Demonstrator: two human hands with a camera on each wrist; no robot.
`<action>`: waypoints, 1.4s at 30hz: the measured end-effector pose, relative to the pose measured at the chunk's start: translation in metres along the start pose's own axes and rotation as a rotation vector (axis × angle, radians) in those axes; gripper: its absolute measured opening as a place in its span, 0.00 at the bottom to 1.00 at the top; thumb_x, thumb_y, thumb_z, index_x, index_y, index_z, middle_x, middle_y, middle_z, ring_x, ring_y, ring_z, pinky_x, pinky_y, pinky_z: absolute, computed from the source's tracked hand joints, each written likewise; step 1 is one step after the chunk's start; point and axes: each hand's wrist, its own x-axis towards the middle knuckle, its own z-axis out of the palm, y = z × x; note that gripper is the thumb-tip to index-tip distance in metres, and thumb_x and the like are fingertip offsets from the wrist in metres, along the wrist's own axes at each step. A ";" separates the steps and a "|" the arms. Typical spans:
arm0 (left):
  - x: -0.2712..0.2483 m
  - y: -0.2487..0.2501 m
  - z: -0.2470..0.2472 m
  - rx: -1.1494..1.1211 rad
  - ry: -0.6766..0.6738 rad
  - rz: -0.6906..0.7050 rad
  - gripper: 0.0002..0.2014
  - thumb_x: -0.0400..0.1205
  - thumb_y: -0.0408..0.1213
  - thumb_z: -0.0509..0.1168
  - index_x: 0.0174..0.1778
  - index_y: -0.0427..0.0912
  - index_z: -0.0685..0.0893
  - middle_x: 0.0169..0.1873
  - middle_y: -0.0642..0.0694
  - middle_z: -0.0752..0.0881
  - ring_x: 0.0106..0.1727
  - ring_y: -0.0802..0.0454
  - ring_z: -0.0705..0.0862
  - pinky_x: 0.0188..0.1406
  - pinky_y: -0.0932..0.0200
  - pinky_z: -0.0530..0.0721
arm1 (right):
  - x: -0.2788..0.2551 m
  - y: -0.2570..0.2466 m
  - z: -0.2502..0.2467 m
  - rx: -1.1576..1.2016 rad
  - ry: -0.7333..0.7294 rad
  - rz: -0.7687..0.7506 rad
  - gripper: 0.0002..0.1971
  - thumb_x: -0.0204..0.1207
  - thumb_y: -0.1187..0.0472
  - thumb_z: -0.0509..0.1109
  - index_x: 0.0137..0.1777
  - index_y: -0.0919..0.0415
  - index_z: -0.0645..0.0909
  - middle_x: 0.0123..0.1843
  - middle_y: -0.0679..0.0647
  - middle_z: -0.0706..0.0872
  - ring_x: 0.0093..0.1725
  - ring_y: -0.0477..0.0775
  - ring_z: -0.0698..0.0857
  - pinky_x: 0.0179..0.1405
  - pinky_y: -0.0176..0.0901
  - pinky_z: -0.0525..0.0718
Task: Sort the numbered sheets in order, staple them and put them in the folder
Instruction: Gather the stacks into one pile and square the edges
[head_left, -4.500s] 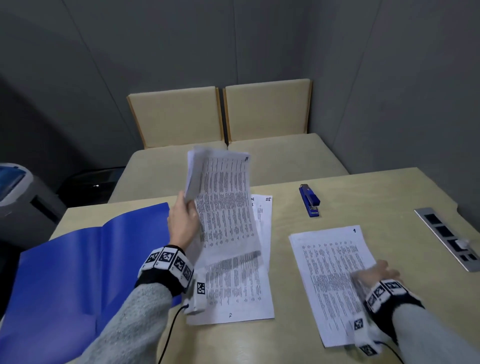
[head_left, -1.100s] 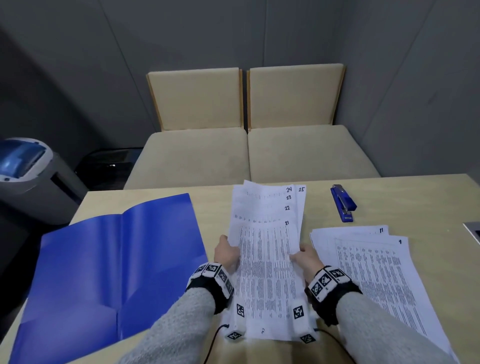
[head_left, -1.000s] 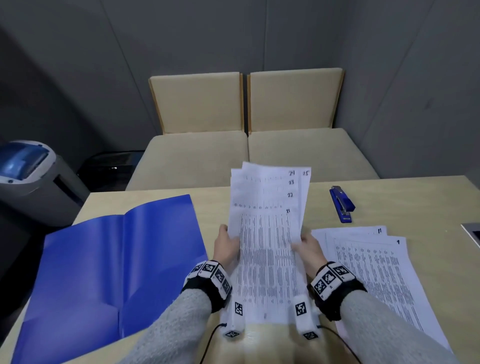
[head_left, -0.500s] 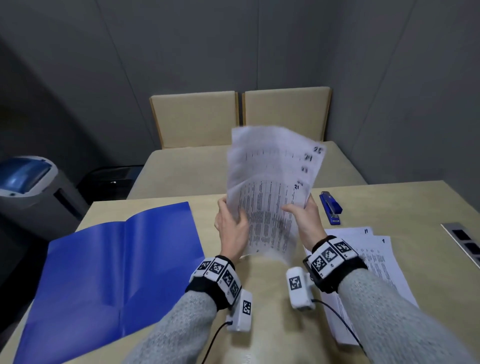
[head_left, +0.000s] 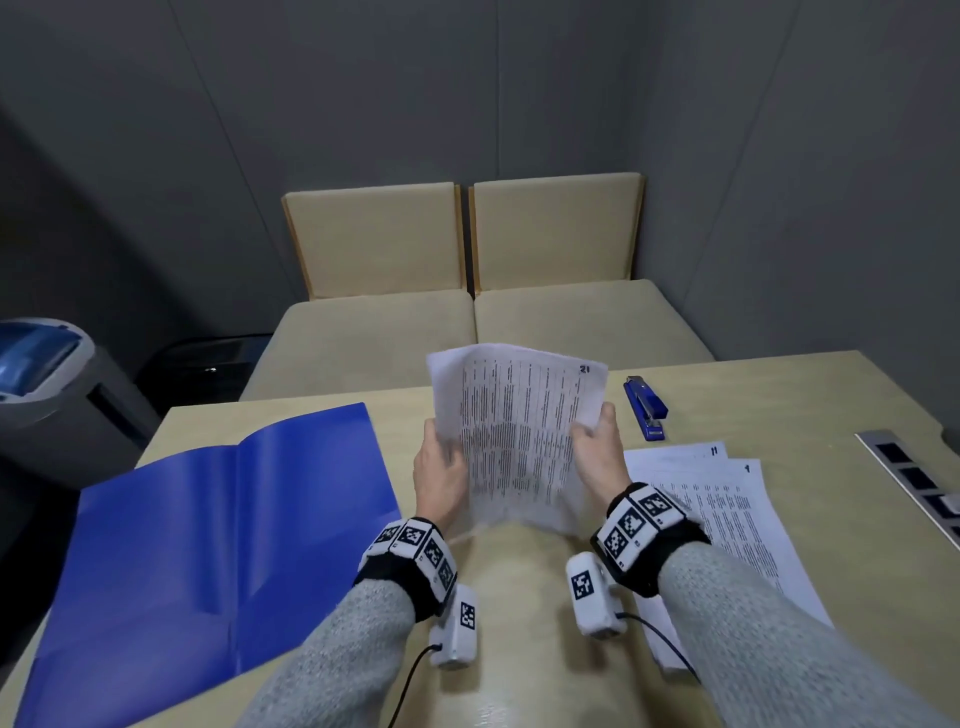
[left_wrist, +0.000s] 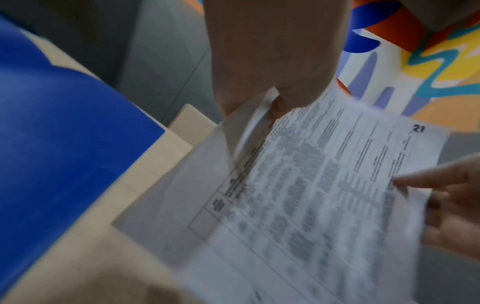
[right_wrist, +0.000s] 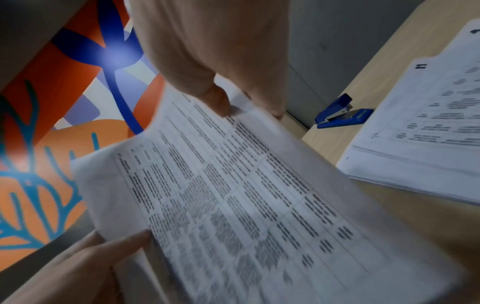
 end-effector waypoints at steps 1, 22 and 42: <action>0.002 -0.002 -0.001 0.049 -0.020 0.031 0.06 0.84 0.30 0.56 0.54 0.43 0.71 0.47 0.43 0.85 0.47 0.41 0.84 0.47 0.40 0.85 | 0.000 0.003 -0.004 -0.002 0.003 -0.012 0.15 0.83 0.68 0.55 0.68 0.60 0.62 0.56 0.55 0.80 0.46 0.55 0.81 0.49 0.51 0.82; -0.015 -0.061 0.029 0.341 -0.151 -0.345 0.09 0.79 0.30 0.48 0.51 0.45 0.70 0.40 0.39 0.81 0.38 0.38 0.84 0.34 0.44 0.85 | 0.019 0.169 -0.197 -0.806 0.161 0.707 0.49 0.53 0.54 0.86 0.70 0.65 0.62 0.69 0.67 0.66 0.68 0.72 0.70 0.67 0.66 0.75; -0.011 -0.065 0.025 0.320 -0.198 -0.391 0.12 0.80 0.28 0.50 0.57 0.42 0.70 0.42 0.40 0.81 0.41 0.38 0.84 0.37 0.47 0.85 | 0.024 0.173 -0.195 -0.597 0.062 0.599 0.25 0.65 0.64 0.79 0.60 0.70 0.75 0.59 0.65 0.83 0.50 0.61 0.80 0.50 0.48 0.80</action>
